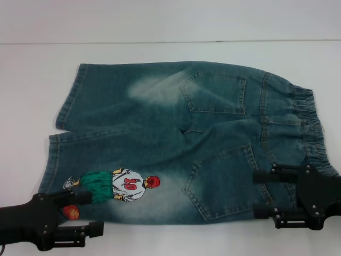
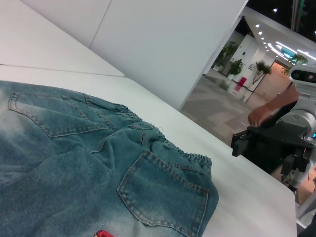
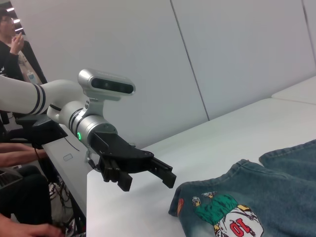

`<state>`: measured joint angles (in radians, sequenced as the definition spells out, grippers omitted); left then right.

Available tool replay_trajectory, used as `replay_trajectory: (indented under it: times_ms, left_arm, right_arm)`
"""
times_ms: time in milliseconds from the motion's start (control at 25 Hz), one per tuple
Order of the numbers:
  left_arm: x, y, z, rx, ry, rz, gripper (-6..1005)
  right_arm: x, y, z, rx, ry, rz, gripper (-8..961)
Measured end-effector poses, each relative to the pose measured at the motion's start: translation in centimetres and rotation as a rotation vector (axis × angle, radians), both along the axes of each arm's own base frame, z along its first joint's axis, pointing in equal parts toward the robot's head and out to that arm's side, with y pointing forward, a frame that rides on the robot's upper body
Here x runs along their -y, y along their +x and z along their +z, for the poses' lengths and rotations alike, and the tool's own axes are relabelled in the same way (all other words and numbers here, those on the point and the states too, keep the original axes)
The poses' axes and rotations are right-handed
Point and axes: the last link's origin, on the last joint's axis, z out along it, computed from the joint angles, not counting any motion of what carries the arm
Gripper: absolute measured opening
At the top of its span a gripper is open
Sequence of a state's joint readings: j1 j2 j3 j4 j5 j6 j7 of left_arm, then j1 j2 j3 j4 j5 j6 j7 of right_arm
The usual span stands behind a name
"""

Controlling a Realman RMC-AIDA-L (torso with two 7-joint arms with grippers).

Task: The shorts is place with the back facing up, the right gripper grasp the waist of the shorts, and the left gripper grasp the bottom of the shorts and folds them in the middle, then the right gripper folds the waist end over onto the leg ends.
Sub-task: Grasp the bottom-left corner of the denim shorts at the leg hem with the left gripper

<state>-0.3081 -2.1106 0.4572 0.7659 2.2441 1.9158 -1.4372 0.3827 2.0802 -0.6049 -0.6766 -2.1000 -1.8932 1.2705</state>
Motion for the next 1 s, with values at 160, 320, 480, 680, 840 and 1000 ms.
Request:
replay_trajectory:
  times_ms: [160,320,480,680,840,1000]
  left_arm:
    - [0.0,0.0,0.0,0.000,0.000,0.000,934]
    - [0.0,0.0,0.0,0.000,-0.001,0.000,934]
    - [0.1,-0.3,0.5,-0.015,-0.014,0.027,933]
    - [0.8,-1.9,2.7,-0.101,-0.062,0.142,933]
    - [1.2,-3.6,3.9,-0.170,-0.042,0.256,933]
    - [0.9,-4.2,3.6,-0.198,-0.014,0.289,933]
  right_arm:
    - [0.0,0.0,0.0,0.000,-0.001,0.002,791]
    - [0.0,0.0,0.0,0.000,-0.001,0.003,791]
    - [-0.1,-0.1,0.0,-0.001,-0.002,0.005,791]
    - [-0.1,-0.1,0.0,0.000,-0.001,0.004,791]
    - [-0.1,-0.1,0.0,0.000,-0.001,0.006,791]
    - [-0.2,-0.2,0.0,-0.001,-0.001,0.009,790]
